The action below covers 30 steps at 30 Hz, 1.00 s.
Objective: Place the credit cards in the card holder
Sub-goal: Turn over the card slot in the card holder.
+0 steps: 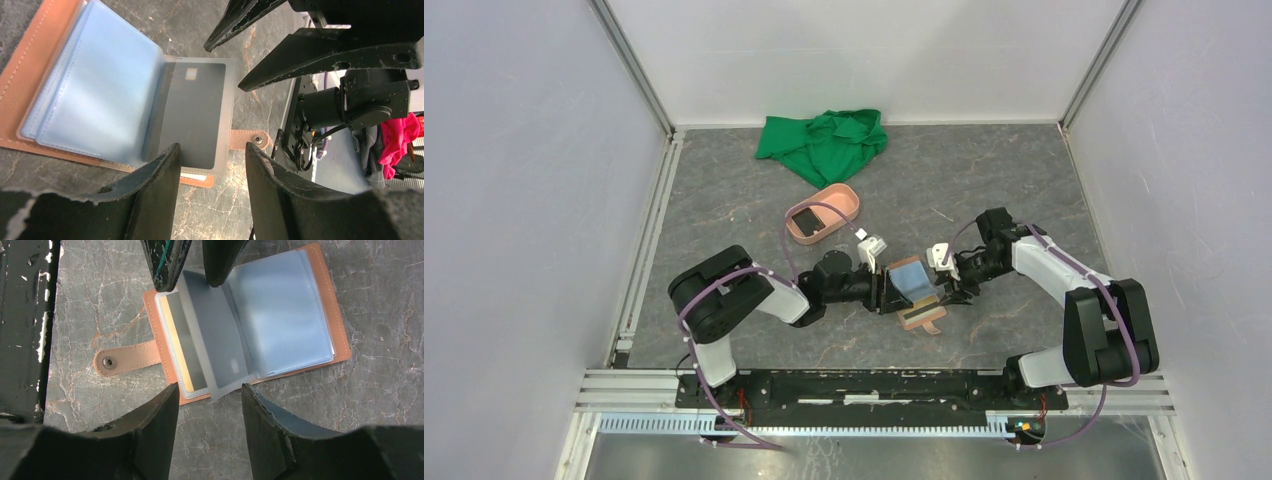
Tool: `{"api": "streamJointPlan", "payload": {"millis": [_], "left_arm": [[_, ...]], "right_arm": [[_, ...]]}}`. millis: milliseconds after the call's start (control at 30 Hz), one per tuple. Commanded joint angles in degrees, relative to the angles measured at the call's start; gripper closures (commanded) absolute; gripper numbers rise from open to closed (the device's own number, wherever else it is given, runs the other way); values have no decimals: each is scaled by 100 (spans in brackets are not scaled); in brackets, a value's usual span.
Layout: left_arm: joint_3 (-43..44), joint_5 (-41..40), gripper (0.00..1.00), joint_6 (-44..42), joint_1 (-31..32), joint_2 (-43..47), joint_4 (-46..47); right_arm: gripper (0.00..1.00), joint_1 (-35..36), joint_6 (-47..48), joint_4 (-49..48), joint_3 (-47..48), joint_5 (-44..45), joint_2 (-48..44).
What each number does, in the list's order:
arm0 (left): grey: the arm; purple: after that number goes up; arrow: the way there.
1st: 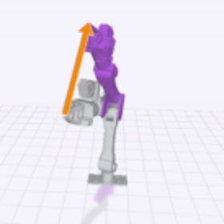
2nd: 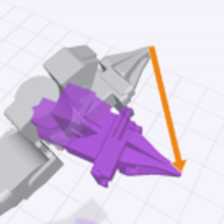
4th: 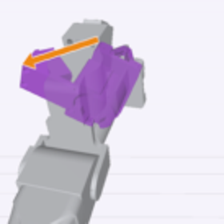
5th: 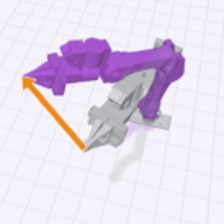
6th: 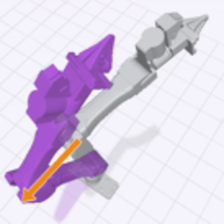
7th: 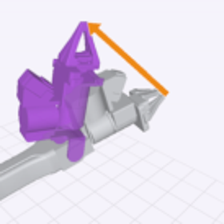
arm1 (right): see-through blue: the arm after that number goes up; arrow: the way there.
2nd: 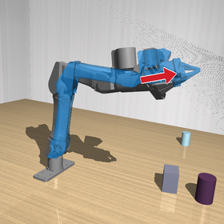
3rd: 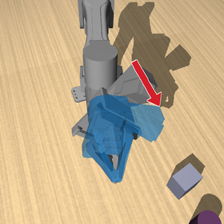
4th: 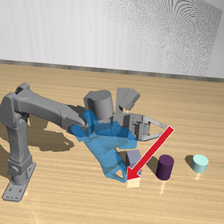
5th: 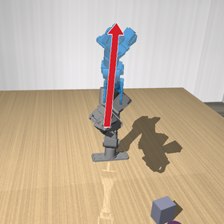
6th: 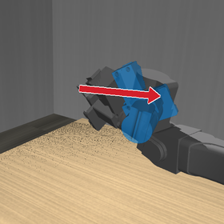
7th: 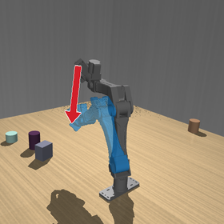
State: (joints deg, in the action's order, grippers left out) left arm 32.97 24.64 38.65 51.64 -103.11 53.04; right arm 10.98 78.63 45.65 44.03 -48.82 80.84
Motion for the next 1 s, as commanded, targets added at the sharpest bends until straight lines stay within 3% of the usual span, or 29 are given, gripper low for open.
{"api": "streamJointPlan", "payload": {"millis": [0, 300, 367, 533, 700, 800, 967], "left_arm": [[-114, 137, 43, 0, 48, -38, 428], [35, 352, 44, 1, 132, -117, 267], [0, 325, 44, 37, 155, -172, 314], [-463, -306, 45, 22, 159, 443, 583], [-899, -1425, 43, -254, 162, 1628, -57], [-901, -1938, 41, -233, 158, 2021, -1003], [-961, -1966, 38, 253, 160, 2049, -1291]], "right_arm": [[45, -36, 698, 601, 203, -389, -144], [46, -39, 962, 977, 320, -622, -114], [48, -42, 577, 740, 319, -673, -103], [72, -7, -1520, -1089, -52, -264, -166], [99, 126, -3036, -2268, -159, 789, 59], [100, 180, -3068, -2204, -52, 1347, 276], [100, 253, -2319, -1929, -348, 1776, 221]]}}
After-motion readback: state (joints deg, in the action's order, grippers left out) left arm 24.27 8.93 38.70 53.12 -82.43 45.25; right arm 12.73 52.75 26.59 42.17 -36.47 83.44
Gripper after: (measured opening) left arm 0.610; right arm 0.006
